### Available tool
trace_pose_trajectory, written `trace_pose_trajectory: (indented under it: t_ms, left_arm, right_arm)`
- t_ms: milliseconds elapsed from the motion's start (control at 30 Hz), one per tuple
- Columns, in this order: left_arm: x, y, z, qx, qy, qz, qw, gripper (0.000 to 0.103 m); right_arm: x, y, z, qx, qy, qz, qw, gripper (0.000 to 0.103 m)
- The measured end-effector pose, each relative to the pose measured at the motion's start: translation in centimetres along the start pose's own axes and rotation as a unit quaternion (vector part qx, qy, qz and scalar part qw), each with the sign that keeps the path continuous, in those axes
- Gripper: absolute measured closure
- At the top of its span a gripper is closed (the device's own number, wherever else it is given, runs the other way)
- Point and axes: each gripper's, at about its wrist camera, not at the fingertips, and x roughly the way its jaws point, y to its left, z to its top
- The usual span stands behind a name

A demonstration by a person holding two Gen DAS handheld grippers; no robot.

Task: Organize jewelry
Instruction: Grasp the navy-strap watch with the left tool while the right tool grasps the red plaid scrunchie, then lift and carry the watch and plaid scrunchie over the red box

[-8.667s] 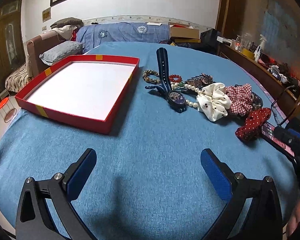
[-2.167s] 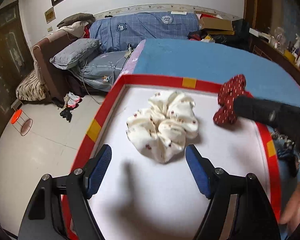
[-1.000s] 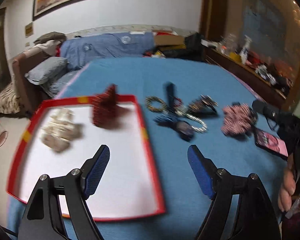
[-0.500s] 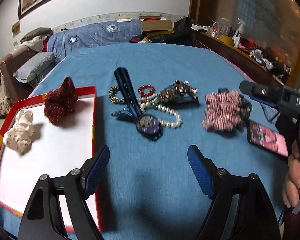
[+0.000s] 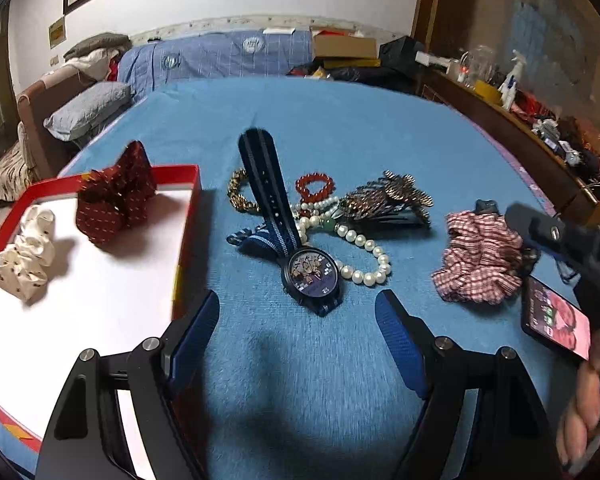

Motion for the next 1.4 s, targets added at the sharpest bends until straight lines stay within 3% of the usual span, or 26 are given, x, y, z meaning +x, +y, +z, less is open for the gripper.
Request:
trace_pose_trajectory:
  t_ms: [133,267,333,367,533,700,733,767,800,967,1067,1133,1200,1400]
  left_arm:
    - [1.6,-0.3,0.4,-0.008,0.011,0.013,0.9998,0.024]
    - [2.5,-0.9,1.3,-0.004,0.015,0.016,0.9998,0.024]
    - [2.9,-1.3,1.7,0.003,0.013,0.024,0.9996,0.024]
    - [3.0,-1.2,1.7,0.002,0.012,0.027,0.9996,0.024]
    - [3.4,-0.5,1.6,-0.008,0.019,0.009,0.9997,0.024]
    - [4.0,0.0,1.7,-0.021,0.035,-0.013,0.9991,0.026]
    - [4.2,0.0,1.6,-0.021,0.038,-0.018,0.9989,0.030]
    - [4.4,-0.2,1.5,-0.017,0.042,-0.019,0.9988,0.046]
    - [4.7,-0.4,1.4,-0.010,0.049,-0.016,0.9986,0.054]
    - [5.0,-0.9,1.5,0.001,0.038,0.004,0.9992,0.055]
    - [5.5,-1.2,1.8,0.004,0.036,0.017,0.9992,0.047]
    - [5.5,-1.4,1.8,0.012,0.034,0.022,0.9991,0.047]
    - [5.2,-1.5,1.7,0.019,0.030,0.025,0.9991,0.062]
    - [4.5,-1.0,1.5,0.017,0.025,-0.005,0.9995,0.065]
  right_arm:
    - [1.8,0.0,-0.7,-0.008,0.042,-0.028,0.999,0.047]
    - [3.1,-0.4,-1.3,0.000,0.074,-0.018,0.997,0.049]
    - [3.6,-0.1,-1.5,-0.012,0.082,-0.034,0.996,0.070]
    - [3.8,-0.2,-1.6,-0.014,0.085,-0.038,0.996,0.076]
    - [3.4,-0.5,-1.6,-0.011,0.076,-0.036,0.996,0.089]
    - [1.4,-0.1,-0.9,-0.011,0.019,-0.024,0.999,0.089]
    - [1.1,-0.1,-0.8,-0.011,0.011,-0.022,1.000,0.089]
    - [0.8,0.0,-0.7,-0.010,0.007,-0.015,1.000,0.089]
    - [0.7,0.1,-0.7,-0.009,0.005,-0.010,1.000,0.089]
    - [0.2,0.6,-0.7,-0.018,-0.007,-0.001,1.000,0.089]
    - [0.1,1.1,-0.8,-0.025,-0.012,0.002,1.000,0.089]
    - [0.1,1.3,-0.9,-0.029,-0.014,0.002,0.999,0.089]
    - [0.1,1.4,-0.9,-0.030,-0.012,0.002,0.999,0.089]
    - [-0.1,1.5,-1.2,-0.030,-0.017,0.005,0.999,0.089]
